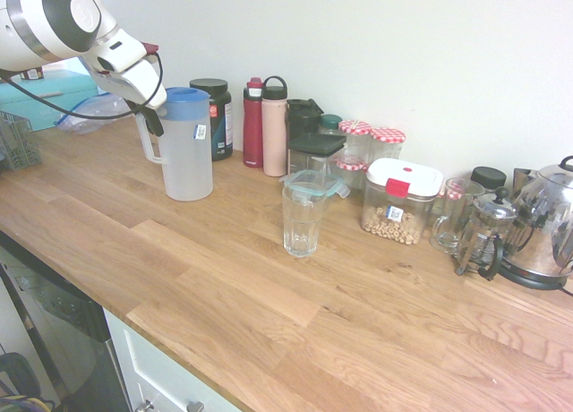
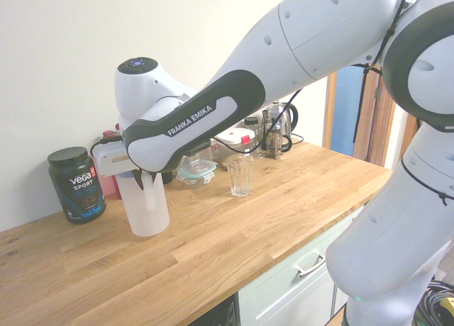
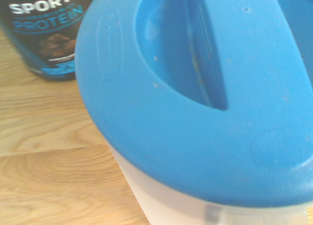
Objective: Pour me some water
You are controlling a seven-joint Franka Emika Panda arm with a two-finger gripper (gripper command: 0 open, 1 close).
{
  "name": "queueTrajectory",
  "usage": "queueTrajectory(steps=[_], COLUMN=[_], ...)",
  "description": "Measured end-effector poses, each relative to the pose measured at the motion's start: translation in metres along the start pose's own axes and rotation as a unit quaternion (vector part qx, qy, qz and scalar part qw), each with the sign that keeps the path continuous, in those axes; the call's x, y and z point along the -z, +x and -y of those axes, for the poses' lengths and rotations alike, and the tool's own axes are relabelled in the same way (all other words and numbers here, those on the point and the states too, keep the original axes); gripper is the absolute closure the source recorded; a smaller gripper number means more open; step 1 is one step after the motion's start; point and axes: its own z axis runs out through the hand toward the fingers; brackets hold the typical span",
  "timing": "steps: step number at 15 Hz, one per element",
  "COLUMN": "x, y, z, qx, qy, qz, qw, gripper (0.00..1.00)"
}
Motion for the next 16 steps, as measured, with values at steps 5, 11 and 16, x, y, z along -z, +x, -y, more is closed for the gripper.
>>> queueTrajectory(steps=[5,11,16], x=[-0.010,-0.009,0.006], y=[-0.001,0.005,0.008], z=[-0.001,-0.002,-0.008], qx=[-0.007,-0.011,-0.017], qy=[-0.006,-0.003,-0.019], qz=[0.003,0.004,0.005], qw=[1.000,1.000,1.000], gripper=[0.00,0.00,0.00])
